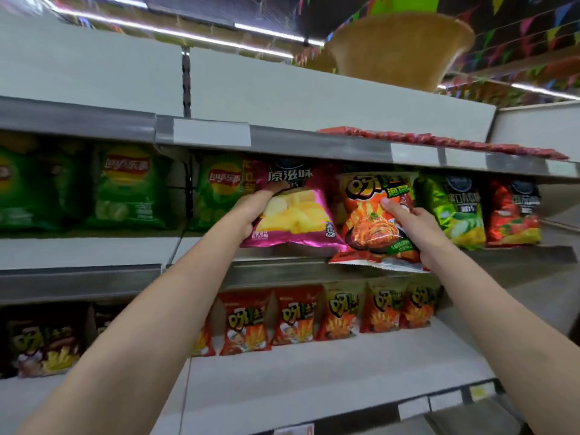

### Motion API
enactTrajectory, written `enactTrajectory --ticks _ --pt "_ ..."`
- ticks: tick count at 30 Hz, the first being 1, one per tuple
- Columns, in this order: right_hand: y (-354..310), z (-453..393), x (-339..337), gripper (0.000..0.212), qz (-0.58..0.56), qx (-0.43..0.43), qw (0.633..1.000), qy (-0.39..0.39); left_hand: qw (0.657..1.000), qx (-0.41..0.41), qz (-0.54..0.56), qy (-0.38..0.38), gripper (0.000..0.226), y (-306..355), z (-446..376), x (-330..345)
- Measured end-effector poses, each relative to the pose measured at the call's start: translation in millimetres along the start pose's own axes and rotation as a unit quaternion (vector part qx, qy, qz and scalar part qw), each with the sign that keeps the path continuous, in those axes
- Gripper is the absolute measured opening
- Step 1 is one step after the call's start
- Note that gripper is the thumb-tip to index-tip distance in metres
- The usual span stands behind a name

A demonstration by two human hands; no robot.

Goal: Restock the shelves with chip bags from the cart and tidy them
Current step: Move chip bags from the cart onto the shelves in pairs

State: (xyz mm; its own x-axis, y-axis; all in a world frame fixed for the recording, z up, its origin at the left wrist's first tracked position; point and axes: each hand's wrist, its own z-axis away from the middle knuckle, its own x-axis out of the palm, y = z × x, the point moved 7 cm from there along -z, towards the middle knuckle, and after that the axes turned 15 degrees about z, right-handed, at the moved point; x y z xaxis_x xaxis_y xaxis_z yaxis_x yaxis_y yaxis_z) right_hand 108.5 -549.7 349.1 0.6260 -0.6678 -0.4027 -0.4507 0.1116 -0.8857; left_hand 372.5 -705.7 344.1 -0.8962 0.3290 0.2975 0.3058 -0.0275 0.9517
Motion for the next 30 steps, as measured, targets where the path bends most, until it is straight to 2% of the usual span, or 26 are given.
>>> enactTrajectory --ticks 2,7,11,16,18,21,24,27,29,30 --pt "-0.2 -11.5 -1.5 0.085 -0.002 -0.005 1.0 -0.015 1.0 0.0 0.004 0.009 0.06 -2.0 -7.4 -3.0" --pt "-1.8 -27.6 -6.9 0.092 -0.018 -0.02 0.999 -0.041 0.999 0.037 -0.005 0.033 0.083 -7.7 -23.5 5.2" --pt "0.4 -31.9 -3.7 0.078 -0.024 -0.026 0.998 -0.058 0.999 0.04 0.011 0.035 0.107 -19.7 -37.0 17.7" --pt "4.5 -32.8 1.9 0.095 -0.016 -0.034 0.996 -0.081 0.994 0.015 -0.093 0.055 0.071 -32.2 -37.6 28.7" --pt "6.9 -32.4 4.2 0.095 -0.019 -0.036 0.995 -0.088 0.979 0.009 -0.183 0.085 0.072 -31.3 -35.5 24.8" --pt "8.5 -27.8 3.1 0.092 -0.033 -0.038 0.994 -0.097 0.94 0.025 -0.32 0.118 0.066 -22.2 -26.4 23.1" --pt "9.7 -23.4 3.0 0.09 -0.042 -0.044 0.992 -0.115 0.91 0.044 -0.378 0.163 0.084 -17.2 -13.9 24.5" --pt "5.5 -11.0 5.6 0.056 -0.054 -0.066 0.987 -0.139 0.903 0.109 -0.353 0.221 0.082 -8.2 10.8 30.2" --pt "5.0 -2.8 8.6 0.057 -0.052 -0.074 0.985 -0.15 0.925 0.151 -0.278 0.211 0.069 -7.6 27.7 38.5" --pt "4.8 2.2 11.2 0.059 -0.053 -0.078 0.983 -0.156 0.94 0.165 -0.233 0.188 0.054 -9.5 35.5 43.6"
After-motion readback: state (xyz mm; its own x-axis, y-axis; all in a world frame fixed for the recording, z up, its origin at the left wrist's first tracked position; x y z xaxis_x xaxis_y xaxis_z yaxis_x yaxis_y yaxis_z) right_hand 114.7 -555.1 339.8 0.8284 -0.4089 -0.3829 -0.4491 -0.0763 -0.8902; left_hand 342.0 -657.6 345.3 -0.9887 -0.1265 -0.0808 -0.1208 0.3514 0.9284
